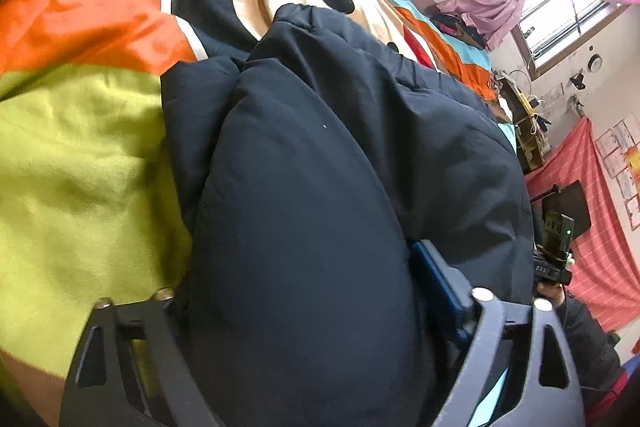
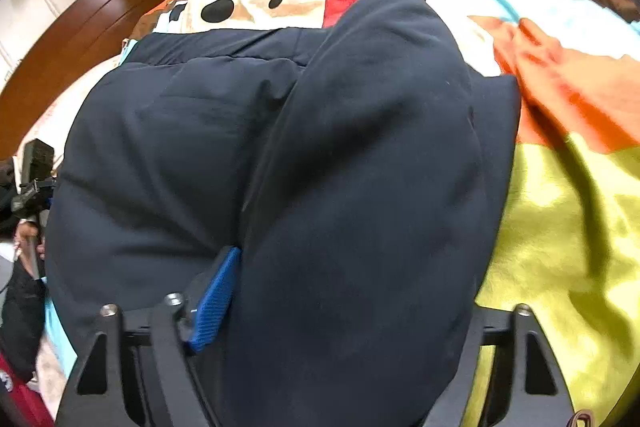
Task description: Fold large clothes
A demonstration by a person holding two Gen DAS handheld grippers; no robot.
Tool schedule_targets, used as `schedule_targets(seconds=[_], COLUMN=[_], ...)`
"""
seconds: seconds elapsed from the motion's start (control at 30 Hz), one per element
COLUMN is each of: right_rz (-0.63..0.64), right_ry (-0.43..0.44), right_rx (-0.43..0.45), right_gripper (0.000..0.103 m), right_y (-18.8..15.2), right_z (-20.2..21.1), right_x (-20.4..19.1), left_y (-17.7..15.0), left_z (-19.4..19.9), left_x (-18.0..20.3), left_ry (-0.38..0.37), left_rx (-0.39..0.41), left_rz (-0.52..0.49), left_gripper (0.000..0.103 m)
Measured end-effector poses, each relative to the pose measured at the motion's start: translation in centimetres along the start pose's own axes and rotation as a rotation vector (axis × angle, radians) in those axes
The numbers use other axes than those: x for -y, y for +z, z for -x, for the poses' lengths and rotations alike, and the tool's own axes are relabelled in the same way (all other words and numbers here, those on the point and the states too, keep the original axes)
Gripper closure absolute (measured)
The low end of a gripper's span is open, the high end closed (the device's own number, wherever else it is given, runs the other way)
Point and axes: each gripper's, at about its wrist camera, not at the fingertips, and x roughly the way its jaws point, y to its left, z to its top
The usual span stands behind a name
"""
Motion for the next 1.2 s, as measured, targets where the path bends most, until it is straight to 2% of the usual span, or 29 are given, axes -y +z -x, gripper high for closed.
schedule_targets(seconds=[0.13,0.2,0.27,0.33,0.43,0.57,0.77,0.93,1.03,1.17,1.2], right_rz=[-0.035,-0.042,-0.061,-0.096,-0.099,-0.064,-0.028,-0.042,-0.084,-0.173,-0.2], right_ry=[-0.071,-0.09,-0.088,-0.056,-0.012,0.016,0.057,0.062,0.038,0.025,0.034], right_rx=[0.037,0.074,0.105,0.154,0.219,0.279,0.292,0.249,0.205,0.216,0.212], right_gripper=[0.054,0.063,0.074,0.078,0.081,0.082,0.082,0.082,0.08,0.065,0.063], right_y=[-0.3,-0.7,-0.9,-1.2,-1.7,-2.8,-4.7,-6.6,-7.5,-7.8,-7.9], right_z=[0.9,1.7,2.5,4.0,6.4,10.0,13.1,12.6,10.2,8.6,8.3], right_x=[-1.6,-2.3,-2.6,-3.0,-3.9,-5.3,-6.4,-6.2,-5.0,-2.9,-2.4], left_y=[-0.8,-1.3,-1.9,-2.5,-3.7,-5.5,-8.5,-10.6,-11.2,-11.2,-11.4], left_z=[1.2,1.9,2.6,3.6,5.2,7.7,10.0,9.4,8.2,7.7,7.8], left_x=[1.0,1.8,2.8,4.3,6.4,8.4,9.3,8.6,7.8,6.4,6.1], left_ry=[0.019,0.021,0.032,0.042,0.032,0.045,0.052,0.088,0.155,0.157,0.166], left_rx=[0.054,0.092,0.125,0.168,0.228,0.258,0.257,0.205,0.183,0.177,0.174], left_rz=[-0.033,-0.051,-0.07,-0.103,-0.141,-0.166,-0.124,-0.116,-0.128,-0.105,-0.097], left_gripper=[0.058,0.069,0.076,0.081,0.083,0.083,0.083,0.083,0.082,0.073,0.068])
